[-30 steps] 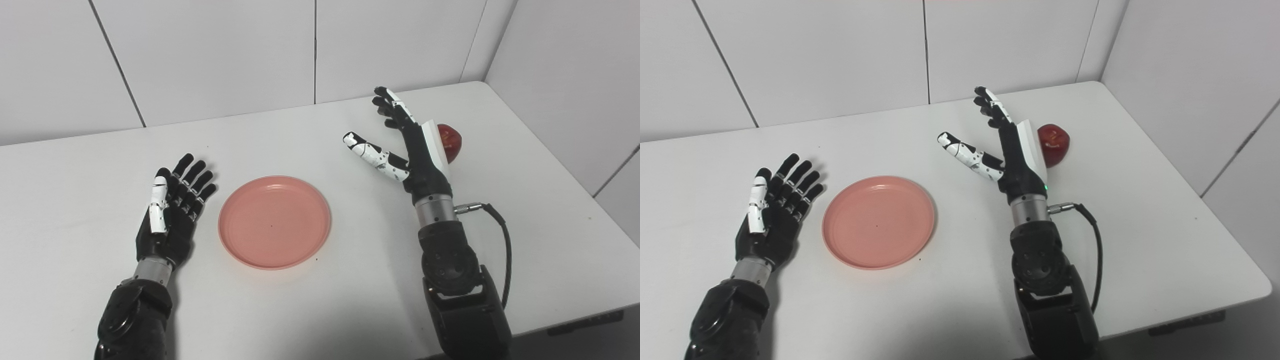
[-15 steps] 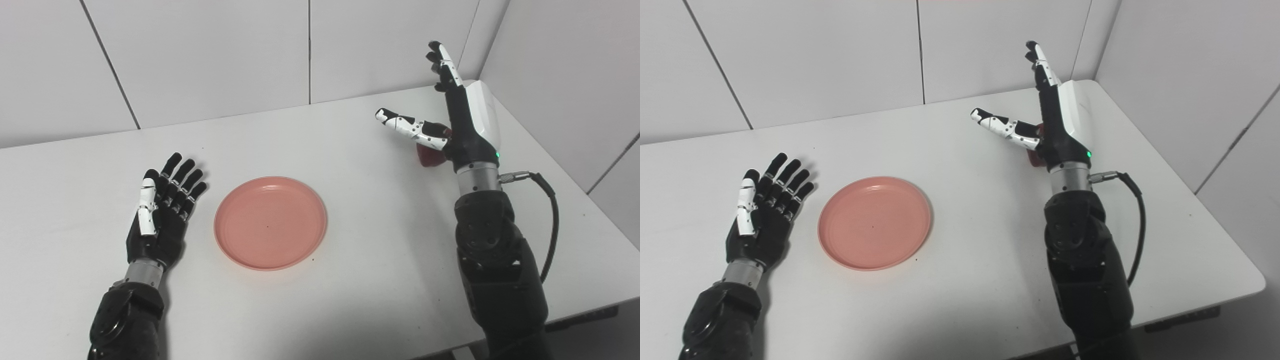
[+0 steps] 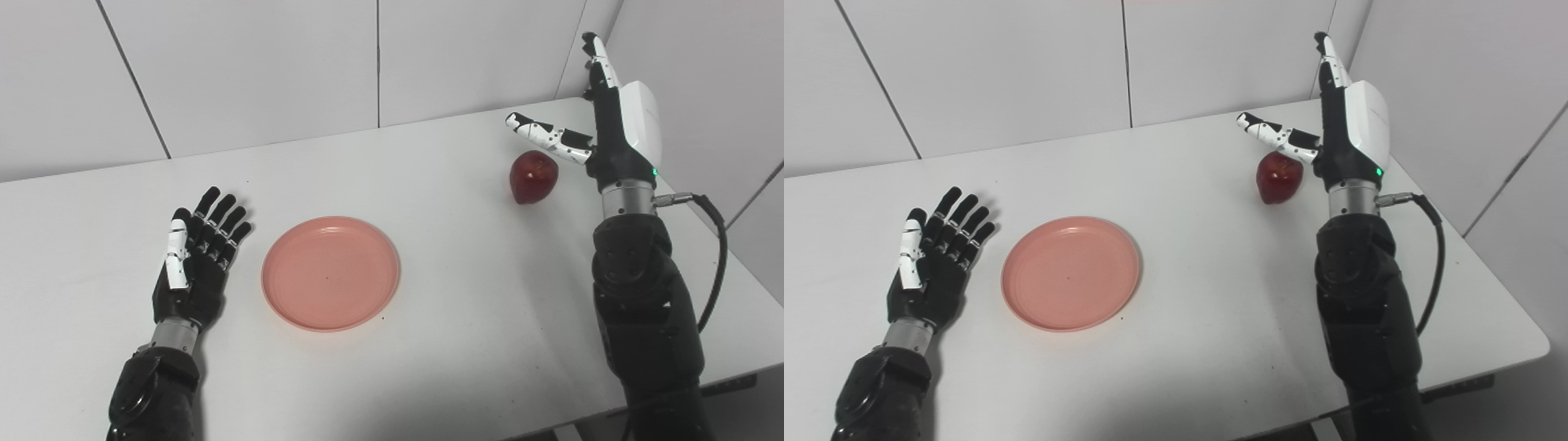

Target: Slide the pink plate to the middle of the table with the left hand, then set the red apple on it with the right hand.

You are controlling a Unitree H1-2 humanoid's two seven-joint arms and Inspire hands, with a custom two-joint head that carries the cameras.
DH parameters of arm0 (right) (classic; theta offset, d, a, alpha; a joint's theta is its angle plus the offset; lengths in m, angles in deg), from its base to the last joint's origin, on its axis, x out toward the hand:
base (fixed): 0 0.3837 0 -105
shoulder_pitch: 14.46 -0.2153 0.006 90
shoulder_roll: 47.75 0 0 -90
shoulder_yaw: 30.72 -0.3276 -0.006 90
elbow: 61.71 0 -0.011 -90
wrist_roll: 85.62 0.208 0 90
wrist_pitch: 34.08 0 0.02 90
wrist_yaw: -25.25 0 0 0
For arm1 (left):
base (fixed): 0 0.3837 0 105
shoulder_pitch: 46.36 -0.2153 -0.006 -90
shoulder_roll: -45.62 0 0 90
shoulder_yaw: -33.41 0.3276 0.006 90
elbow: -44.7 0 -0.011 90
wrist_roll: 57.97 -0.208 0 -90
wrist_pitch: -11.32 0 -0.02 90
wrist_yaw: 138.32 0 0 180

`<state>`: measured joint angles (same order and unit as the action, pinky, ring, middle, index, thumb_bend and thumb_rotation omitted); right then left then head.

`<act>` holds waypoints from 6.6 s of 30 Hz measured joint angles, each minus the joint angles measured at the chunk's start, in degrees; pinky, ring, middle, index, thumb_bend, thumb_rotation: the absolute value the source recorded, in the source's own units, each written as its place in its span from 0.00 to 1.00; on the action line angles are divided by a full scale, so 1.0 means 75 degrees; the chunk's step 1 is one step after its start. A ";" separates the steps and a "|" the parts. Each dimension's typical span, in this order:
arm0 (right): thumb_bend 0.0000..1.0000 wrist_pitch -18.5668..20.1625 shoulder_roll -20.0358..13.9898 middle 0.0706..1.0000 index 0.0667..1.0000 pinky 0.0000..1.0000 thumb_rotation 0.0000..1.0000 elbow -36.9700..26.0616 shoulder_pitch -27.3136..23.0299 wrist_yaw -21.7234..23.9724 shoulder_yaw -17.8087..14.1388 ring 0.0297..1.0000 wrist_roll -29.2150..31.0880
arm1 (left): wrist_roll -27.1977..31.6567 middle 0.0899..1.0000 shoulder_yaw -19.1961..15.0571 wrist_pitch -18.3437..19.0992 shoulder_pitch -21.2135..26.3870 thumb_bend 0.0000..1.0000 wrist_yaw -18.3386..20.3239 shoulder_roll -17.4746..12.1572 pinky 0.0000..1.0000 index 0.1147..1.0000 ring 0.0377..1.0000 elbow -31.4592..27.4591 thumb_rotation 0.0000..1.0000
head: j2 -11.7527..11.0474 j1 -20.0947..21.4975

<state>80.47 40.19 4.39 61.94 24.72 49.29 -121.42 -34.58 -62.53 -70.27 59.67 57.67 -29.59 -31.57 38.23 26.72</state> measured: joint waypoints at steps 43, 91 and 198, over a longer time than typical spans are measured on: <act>1.00 0.0296 -0.0659 0.97 0.99 0.72 0.48 0.2190 -0.0114 0.0582 0.0461 0.89 -0.0152 | 0.0001 0.90 -0.0069 0.0004 -0.0022 0.37 -0.0009 0.0008 0.91 0.88 0.90 -0.0070 1.00 | 0.0211 -0.0117; 1.00 0.0295 -0.1090 0.91 0.92 0.72 0.43 0.3847 -0.0616 0.0279 0.1123 0.85 -0.0127 | -0.0011 0.89 0.0020 0.0241 -0.0144 0.37 -0.0140 0.0001 0.90 0.87 0.89 -0.0359 1.00 | 0.0305 -0.0188; 0.51 -0.0117 -0.0420 0.44 0.45 0.28 0.13 0.1466 -0.1198 0.0667 0.2622 0.35 -0.0453 | -0.0188 0.87 0.0193 0.0317 -0.0260 0.38 -0.0785 0.0411 0.88 0.85 0.87 -0.0653 1.00 | 0.0211 -0.1324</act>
<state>79.59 37.04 15.39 52.95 29.72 68.95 -124.82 -35.99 -61.09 -67.89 57.72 51.78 -26.51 -36.47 39.81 16.79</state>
